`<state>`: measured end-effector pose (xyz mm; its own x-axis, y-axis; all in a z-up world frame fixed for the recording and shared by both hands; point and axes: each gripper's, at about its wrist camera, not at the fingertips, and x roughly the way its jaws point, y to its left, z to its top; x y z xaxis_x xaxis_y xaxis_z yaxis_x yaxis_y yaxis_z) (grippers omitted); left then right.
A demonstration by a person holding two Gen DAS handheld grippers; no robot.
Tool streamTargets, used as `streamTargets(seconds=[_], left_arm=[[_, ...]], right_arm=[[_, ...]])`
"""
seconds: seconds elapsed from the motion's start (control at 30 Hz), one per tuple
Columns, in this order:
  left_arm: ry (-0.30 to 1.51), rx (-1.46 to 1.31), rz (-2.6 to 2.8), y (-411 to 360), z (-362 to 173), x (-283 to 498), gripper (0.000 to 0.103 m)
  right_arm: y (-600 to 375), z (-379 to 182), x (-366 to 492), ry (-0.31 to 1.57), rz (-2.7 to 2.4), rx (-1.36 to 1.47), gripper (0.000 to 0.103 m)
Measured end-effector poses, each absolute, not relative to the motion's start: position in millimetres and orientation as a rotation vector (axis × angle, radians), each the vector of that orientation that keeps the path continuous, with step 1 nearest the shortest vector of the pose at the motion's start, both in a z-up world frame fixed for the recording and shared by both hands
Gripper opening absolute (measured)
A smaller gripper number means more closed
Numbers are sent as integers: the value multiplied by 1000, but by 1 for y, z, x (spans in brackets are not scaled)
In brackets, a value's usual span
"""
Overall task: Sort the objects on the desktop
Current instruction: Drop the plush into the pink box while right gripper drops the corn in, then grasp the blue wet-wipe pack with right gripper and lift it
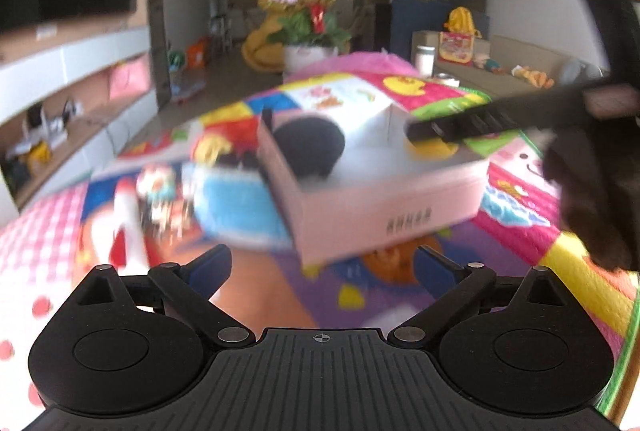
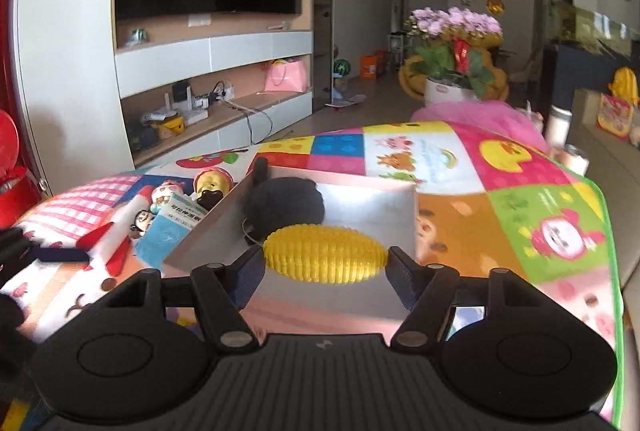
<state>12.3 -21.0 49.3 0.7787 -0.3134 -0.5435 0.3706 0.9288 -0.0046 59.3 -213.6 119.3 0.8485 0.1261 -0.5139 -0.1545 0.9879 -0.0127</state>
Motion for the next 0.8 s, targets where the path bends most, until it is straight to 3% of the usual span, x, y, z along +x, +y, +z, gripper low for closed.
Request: streamTargets(seconds=[0.3, 0.57, 0.67, 0.8], left_arm=[[671, -73, -275, 25, 24, 8, 102], [644, -136, -254, 44, 32, 0, 102], [646, -156, -247, 51, 30, 1, 102], [652, -179, -250, 54, 27, 2, 103]], right_arm=[[-180, 118, 120, 628, 217, -43, 84], [-171, 100, 238, 835, 164, 128, 86], [-179, 85, 254, 916, 158, 204, 77], [-188, 84, 244, 957, 188, 245, 73]])
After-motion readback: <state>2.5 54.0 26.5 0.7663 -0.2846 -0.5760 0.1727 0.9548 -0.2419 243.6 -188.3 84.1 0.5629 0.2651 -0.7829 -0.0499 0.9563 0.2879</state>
